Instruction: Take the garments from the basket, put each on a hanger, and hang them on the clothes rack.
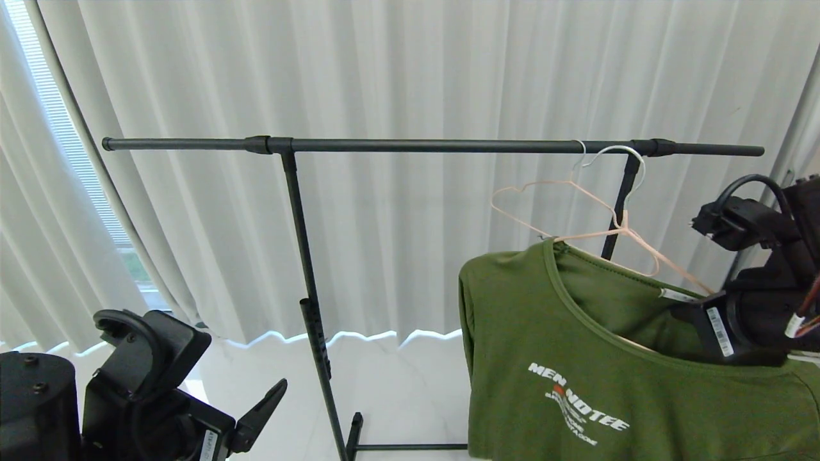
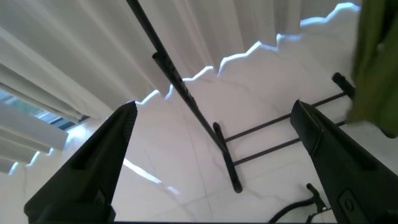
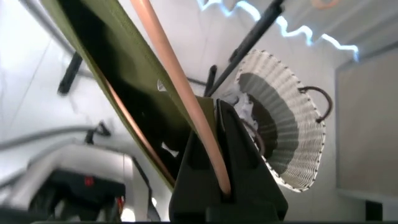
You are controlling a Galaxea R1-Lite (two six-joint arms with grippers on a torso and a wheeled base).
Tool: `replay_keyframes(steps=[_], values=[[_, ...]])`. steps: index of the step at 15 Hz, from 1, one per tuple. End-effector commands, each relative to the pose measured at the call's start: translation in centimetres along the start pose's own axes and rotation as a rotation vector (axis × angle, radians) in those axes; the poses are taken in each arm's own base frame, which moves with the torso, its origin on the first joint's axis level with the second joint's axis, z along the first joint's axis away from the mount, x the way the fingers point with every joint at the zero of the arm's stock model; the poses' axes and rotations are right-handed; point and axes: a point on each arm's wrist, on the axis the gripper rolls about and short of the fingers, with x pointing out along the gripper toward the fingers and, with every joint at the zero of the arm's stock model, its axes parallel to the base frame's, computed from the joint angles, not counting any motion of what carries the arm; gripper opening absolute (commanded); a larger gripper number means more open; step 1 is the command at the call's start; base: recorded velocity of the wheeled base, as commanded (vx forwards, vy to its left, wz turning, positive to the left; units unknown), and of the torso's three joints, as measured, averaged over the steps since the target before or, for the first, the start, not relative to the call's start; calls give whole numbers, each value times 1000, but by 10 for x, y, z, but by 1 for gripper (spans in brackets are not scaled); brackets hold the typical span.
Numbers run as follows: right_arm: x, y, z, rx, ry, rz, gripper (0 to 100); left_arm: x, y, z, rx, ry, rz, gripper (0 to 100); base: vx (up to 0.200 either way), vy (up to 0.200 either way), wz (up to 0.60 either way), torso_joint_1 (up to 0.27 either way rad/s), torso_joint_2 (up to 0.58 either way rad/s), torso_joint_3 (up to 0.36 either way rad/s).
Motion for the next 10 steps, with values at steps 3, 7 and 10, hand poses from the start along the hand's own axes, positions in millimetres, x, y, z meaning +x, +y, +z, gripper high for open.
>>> replay_keyframes(steps=[3, 7, 10], values=[[23, 7, 24, 15, 2, -17, 0, 2, 0, 6, -2, -11, 1, 100, 133, 0, 0, -3, 2, 5], [26, 9, 31, 18, -18, -15, 0, 2, -1, 6, 1, -12, -5, 100, 200, 0, 0, 4, 2, 0], [28, 12, 32, 14, -21, -8, 0, 2, -1, 6, 1, -12, -6, 100, 200, 0, 0, 2, 2, -1]])
